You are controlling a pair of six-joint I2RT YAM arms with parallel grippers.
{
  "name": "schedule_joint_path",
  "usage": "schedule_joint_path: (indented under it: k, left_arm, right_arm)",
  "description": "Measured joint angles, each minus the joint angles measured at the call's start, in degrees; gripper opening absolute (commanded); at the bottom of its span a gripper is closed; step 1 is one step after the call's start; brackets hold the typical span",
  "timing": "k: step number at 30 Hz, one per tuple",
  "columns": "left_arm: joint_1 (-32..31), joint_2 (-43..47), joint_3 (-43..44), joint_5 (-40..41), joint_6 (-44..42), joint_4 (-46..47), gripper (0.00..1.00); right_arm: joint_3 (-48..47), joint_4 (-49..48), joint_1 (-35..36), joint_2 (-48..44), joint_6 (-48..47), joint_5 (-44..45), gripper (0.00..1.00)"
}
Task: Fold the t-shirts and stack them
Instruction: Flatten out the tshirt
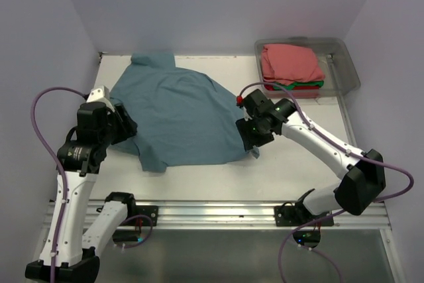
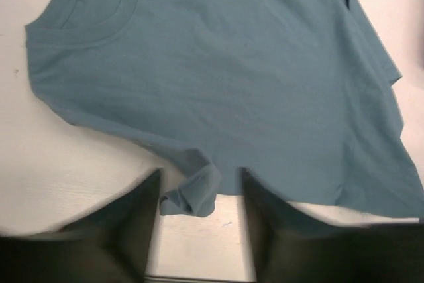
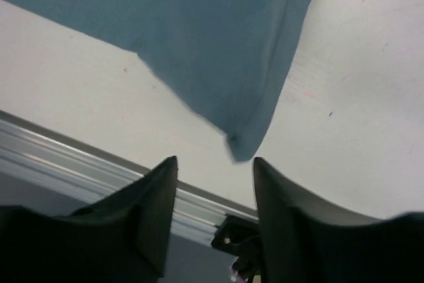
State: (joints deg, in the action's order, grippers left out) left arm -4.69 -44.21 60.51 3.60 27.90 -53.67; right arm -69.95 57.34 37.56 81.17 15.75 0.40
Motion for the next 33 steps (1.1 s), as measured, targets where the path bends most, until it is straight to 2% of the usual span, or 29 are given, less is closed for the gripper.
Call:
schedule_joint_path:
  k: [1, 2, 6, 11, 14, 15, 16, 17, 20, 21, 27, 33]
  left_arm:
    - [0.00, 0.07, 0.39, 0.13, 0.22, -0.72, 0.96]
    - [0.00, 0.24, 0.81, 0.28, 0.81, -1.22, 1.00]
    - [0.00, 2.16, 1.31, 1.33, 2.19, -0.85, 1.00]
    - [0.00, 3.21, -0.13, 1.73, 3.19, 7.13, 0.98]
    - [0.00, 0.07, -2.95, 1.66, 3.15, 14.88, 0.89]
    - [0.00, -2.14, -3.65, 1.55, 3.15, 17.40, 0.75]
    - [0.00, -4.68, -3.98, 1.33, 3.26, 19.56, 0.63]
    - [0.00, -7.26, -4.07, 1.03, 3.15, 21.66, 0.40]
    - [0.00, -15.89, -4.24, -0.07, 2.60, 27.85, 0.13]
    - [0.00, -18.27, -4.31, -0.42, 2.43, 29.51, 0.00]
    - [-1.46, -27.54, -4.90, -1.95, 2.12, 38.10, 0.00]
    - [-9.86, -33.86, -6.14, -2.71, 3.32, 45.46, 0.00]
  right_arm:
    - [-0.46, 0.94, 0.57, 0.09, 0.22, -0.09, 0.65]
    - [-0.92, 1.40, 1.01, 0.13, 0.33, -0.07, 0.74]
    - [-4.57, 1.33, 1.86, 0.09, 0.81, 2.51, 0.86]
    - [-11.74, -2.29, 0.59, 3.26, 0.26, 9.11, 0.82]
    - [-19.54, -5.22, -1.55, 11.17, -0.44, 11.69, 0.66]
    - [-22.69, -6.21, -2.38, 14.40, -0.72, 12.37, 0.51]
    - [-25.90, -7.17, -3.19, 17.86, -1.27, 12.41, 0.11]
    - [-29.64, -7.48, -4.02, 21.79, -1.62, 12.31, 0.00]
    - [-38.77, -9.81, -6.14, 31.93, -1.25, 11.54, 0.00]
    - [-41.97, -9.42, -6.93, 35.43, -1.22, 11.04, 0.00]
    - [-57.70, -8.66, -10.25, 50.29, -0.74, 6.73, 0.00]
    - [-61.77, -8.70, -11.63, 53.57, -0.59, 3.52, 0.00]
